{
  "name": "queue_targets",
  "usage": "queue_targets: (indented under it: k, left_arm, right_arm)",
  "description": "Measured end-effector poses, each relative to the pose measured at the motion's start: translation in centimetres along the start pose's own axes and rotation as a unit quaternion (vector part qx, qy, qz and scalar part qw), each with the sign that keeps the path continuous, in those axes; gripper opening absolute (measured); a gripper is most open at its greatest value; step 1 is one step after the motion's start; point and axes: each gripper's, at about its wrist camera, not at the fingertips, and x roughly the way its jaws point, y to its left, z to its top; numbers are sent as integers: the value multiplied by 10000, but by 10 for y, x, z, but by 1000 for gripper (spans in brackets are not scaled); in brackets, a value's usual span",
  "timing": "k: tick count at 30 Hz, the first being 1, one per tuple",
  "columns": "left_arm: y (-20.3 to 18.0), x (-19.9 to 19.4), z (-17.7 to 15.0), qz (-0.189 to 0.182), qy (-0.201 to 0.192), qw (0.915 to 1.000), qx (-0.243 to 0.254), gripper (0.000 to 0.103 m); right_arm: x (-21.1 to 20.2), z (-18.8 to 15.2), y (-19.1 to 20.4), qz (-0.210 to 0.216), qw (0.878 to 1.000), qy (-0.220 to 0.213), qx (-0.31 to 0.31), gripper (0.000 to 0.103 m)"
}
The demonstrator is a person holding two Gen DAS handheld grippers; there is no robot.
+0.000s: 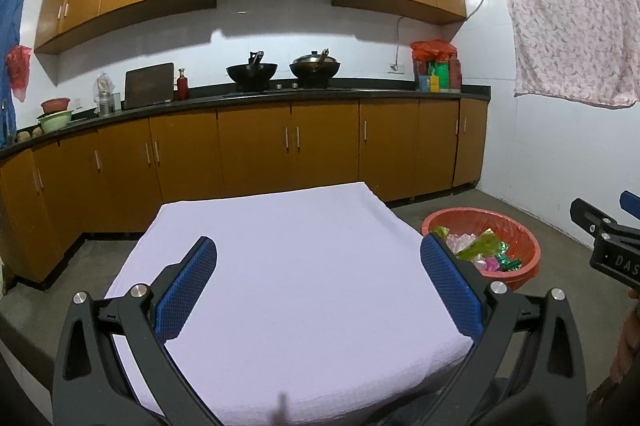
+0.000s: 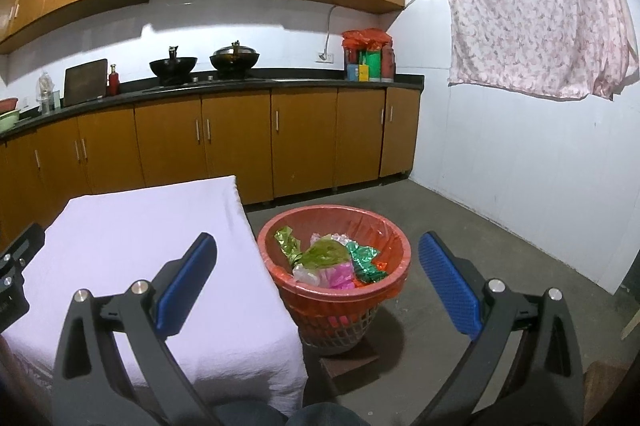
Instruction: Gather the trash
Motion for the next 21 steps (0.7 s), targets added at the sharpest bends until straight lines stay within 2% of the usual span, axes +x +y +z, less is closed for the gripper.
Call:
queue_targets:
  k: [12, 21]
  left_arm:
    - [11, -3, -2, 15, 74, 9997, -231, 101]
    - [13, -6, -3, 69, 94, 9997, -207, 101]
  right_arm:
    - [-3, 4, 1, 36, 10000, 21, -2, 99]
    - [-3, 5, 3, 41, 10000, 28, -9, 99]
